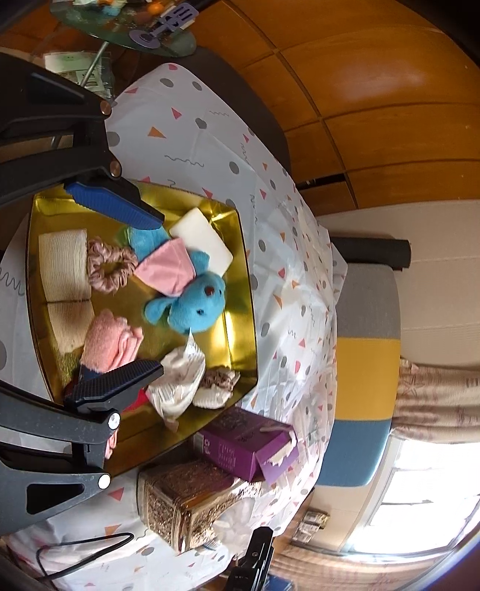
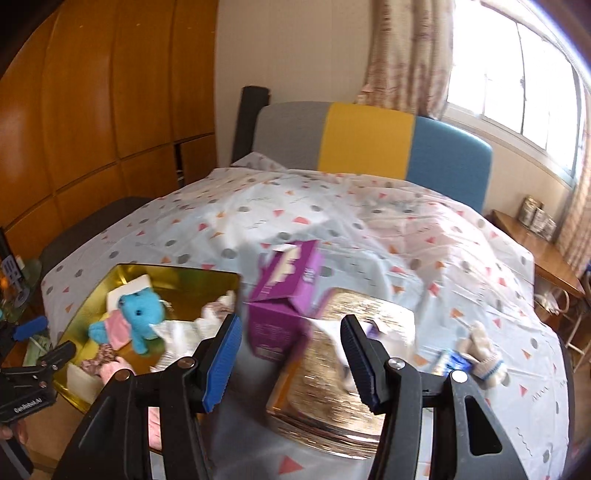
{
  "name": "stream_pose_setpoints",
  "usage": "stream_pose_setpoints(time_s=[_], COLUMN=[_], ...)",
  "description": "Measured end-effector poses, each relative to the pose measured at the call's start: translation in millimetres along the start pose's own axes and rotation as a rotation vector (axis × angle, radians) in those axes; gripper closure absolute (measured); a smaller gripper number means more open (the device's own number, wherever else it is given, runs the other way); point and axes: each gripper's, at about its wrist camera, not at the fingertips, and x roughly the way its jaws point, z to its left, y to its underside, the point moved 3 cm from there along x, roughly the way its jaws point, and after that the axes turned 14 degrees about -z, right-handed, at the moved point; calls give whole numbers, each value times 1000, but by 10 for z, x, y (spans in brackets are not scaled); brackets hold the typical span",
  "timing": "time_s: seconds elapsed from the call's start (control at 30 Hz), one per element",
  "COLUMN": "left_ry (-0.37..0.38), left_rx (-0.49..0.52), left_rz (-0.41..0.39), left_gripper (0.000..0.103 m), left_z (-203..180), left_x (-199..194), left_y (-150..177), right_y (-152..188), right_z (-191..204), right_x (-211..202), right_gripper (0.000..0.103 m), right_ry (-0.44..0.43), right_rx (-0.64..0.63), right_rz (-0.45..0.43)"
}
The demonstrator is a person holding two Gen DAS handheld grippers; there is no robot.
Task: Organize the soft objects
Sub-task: 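Move both grippers over to the blue Tempo tissue pack and white gloves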
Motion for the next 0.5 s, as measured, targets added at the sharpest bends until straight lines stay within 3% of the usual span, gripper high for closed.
stream_pose_setpoints(time_s=[0.23, 0.5], left_ry=[45, 104], left_rx=[53, 118], left_rz=[-11, -21], left_gripper=[29, 29], left_z=[-262, -600], left_x=[-39, -92], left_y=[-53, -111], right_y=[140, 411], right_z=[-656, -1541], right_x=[-163, -317], right_gripper=[47, 47], right_ry=[123, 324], right_rx=[62, 158], right_rz=[11, 30])
